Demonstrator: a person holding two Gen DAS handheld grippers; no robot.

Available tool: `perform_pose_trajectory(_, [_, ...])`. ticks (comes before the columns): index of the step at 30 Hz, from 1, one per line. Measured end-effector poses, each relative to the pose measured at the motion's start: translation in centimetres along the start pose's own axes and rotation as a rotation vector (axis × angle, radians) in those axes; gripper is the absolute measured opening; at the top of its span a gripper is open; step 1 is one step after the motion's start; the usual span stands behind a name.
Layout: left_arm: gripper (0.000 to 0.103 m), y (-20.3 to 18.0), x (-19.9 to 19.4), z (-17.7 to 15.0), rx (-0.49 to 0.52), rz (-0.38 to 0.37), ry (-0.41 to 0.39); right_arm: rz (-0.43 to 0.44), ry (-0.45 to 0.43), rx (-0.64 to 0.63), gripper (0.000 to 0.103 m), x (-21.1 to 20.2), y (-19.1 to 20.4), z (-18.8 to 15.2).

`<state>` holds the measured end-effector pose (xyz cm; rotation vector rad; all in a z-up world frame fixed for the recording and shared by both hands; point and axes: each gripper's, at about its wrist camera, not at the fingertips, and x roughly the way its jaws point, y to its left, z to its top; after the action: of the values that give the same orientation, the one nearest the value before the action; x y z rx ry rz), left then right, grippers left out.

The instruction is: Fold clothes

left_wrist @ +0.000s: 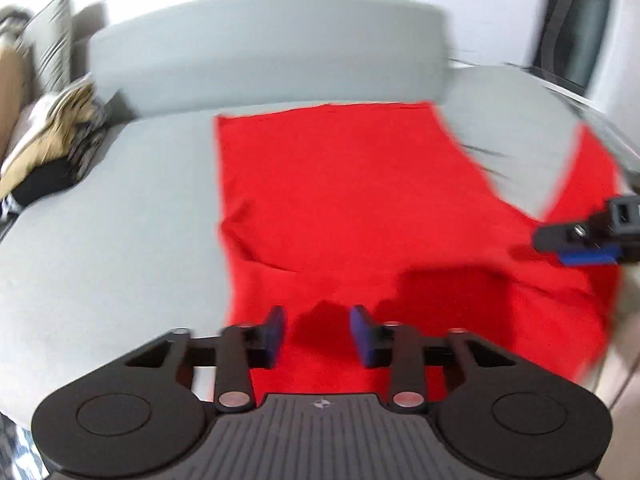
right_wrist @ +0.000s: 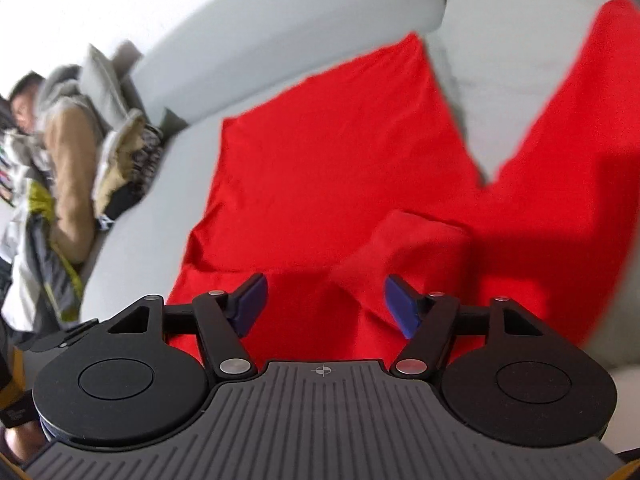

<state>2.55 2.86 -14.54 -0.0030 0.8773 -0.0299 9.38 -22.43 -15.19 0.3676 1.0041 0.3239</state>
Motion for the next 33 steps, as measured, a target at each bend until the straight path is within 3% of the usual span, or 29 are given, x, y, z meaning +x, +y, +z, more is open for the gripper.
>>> perform_pose_trajectory(2, [0.019, 1.4, 2.7, 0.4, -0.052, 0.051, 0.042, -0.054, 0.049, 0.026, 0.068, 3.0, 0.4, 1.2])
perform_pose_trajectory(3, [0.011, 1.8, 3.5, 0.2, -0.069, 0.1, 0.059, -0.088, 0.065, 0.038, 0.068, 3.9, 0.4, 1.6])
perform_pose_trajectory(5, [0.012, 3.1, 3.8, -0.4, -0.13, 0.161, 0.061, -0.155, 0.098, 0.062, 0.068, 5.6, 0.2, 2.2])
perform_pose_trajectory(8, [0.013, 3.1, 4.0, -0.5, -0.152, 0.18, 0.051, -0.18, 0.102, 0.032, 0.081, 6.5, 0.8, 2.4])
perform_pose_trajectory(9, [0.013, 2.9, 4.0, -0.4, -0.151, 0.187, 0.052, -0.192, 0.115, -0.002, 0.079, 7.0, 1.2, 2.3])
perform_pose_trajectory(10, [0.014, 2.7, 4.0, -0.4, -0.156, 0.19, 0.053, -0.247, 0.113, -0.054, 0.074, 7.3, 1.6, 2.1])
perform_pose_trajectory(12, [0.014, 2.7, 4.1, -0.4, -0.161, 0.186, 0.056, -0.348, 0.092, -0.133, 0.032, 7.5, 1.8, 1.5])
perform_pose_trajectory(13, [0.014, 2.8, 4.2, -0.4, -0.163, 0.181, 0.057, -0.391, 0.073, -0.159, 0.022, 7.3, 1.6, 1.3])
perform_pose_trajectory(15, [0.014, 3.4, 4.1, -0.6, -0.178, 0.167, 0.059, -0.386, 0.047, -0.138, 0.008, 5.8, 0.4, 1.1])
perform_pose_trajectory(22, [0.014, 4.1, 3.7, -1.1, -0.218, 0.148, 0.063, -0.405, -0.167, -0.186, 0.008, -2.5, -3.9, -1.0])
perform_pose_trajectory(29, [0.014, 4.0, 3.7, -1.1, -0.203, 0.148, 0.061, -0.461, -0.242, -0.152, 0.007, -2.5, -8.4, -1.8])
perform_pose_trajectory(33, [0.015, 4.5, 3.4, -1.3, -0.228, 0.132, 0.055, -0.344, -0.469, -0.082, 0.007, -6.1, -8.5, -2.5])
